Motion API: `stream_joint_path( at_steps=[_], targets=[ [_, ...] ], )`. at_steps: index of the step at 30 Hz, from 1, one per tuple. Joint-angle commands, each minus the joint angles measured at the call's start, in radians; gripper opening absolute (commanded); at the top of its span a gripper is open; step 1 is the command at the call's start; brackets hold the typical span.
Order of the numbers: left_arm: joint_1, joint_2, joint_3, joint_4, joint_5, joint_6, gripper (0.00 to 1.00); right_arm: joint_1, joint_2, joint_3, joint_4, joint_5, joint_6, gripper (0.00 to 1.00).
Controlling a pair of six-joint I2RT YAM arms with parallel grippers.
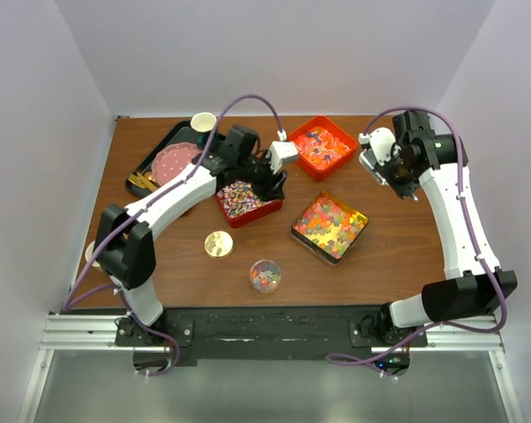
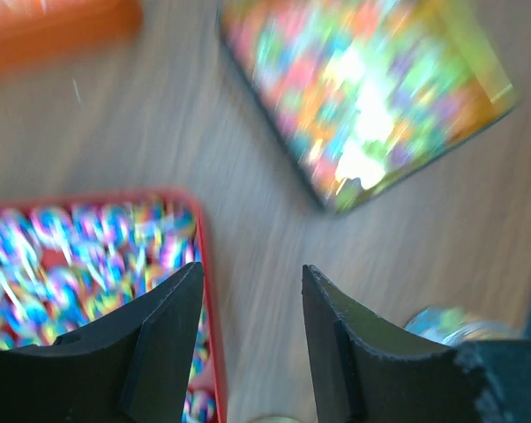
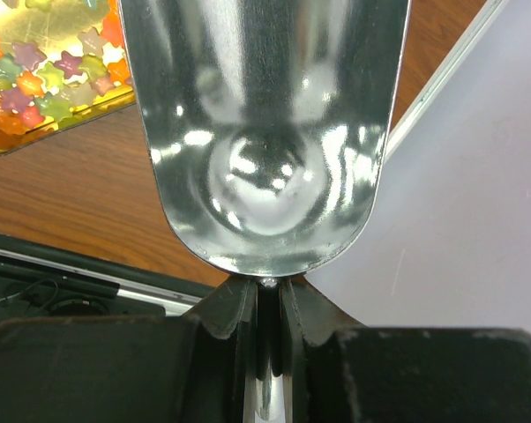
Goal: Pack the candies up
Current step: Move the storage box to the center of the board.
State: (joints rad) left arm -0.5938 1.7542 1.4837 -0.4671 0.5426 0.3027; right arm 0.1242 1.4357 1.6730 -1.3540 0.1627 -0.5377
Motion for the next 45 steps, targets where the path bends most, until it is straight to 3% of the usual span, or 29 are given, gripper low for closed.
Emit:
stream_joint_path(
  at_steps=[1, 15, 22, 26, 37, 45],
  targets=[
    [0.020, 0.060, -0.046, -0.093, -0.168, 0.110, 0.54, -0.001, 0.026, 0.066, -0.010, -0.035, 0.021, 0.00],
    [0.023, 0.191, -0.005, -0.047, -0.265, 0.147, 0.51, -0.003, 0.054, 0.073, -0.023, -0.095, 0.024, 0.00],
    [0.022, 0.205, -0.023, -0.082, -0.210, 0.200, 0.15, -0.003, 0.080, 0.120, -0.028, -0.111, 0.021, 0.00],
    [0.022, 0.162, -0.069, -0.087, -0.190, 0.217, 0.00, -0.003, 0.088, 0.133, -0.030, -0.114, 0.021, 0.00],
    [-0.007, 0.048, -0.218, -0.111, -0.116, 0.351, 0.00, -0.001, 0.097, 0.137, -0.034, -0.118, 0.016, 0.00],
    [-0.176, 0.050, -0.231, -0.093, -0.089, 0.349, 0.00, 0.000, 0.104, 0.151, -0.042, -0.124, 0.013, 0.00]
  ],
)
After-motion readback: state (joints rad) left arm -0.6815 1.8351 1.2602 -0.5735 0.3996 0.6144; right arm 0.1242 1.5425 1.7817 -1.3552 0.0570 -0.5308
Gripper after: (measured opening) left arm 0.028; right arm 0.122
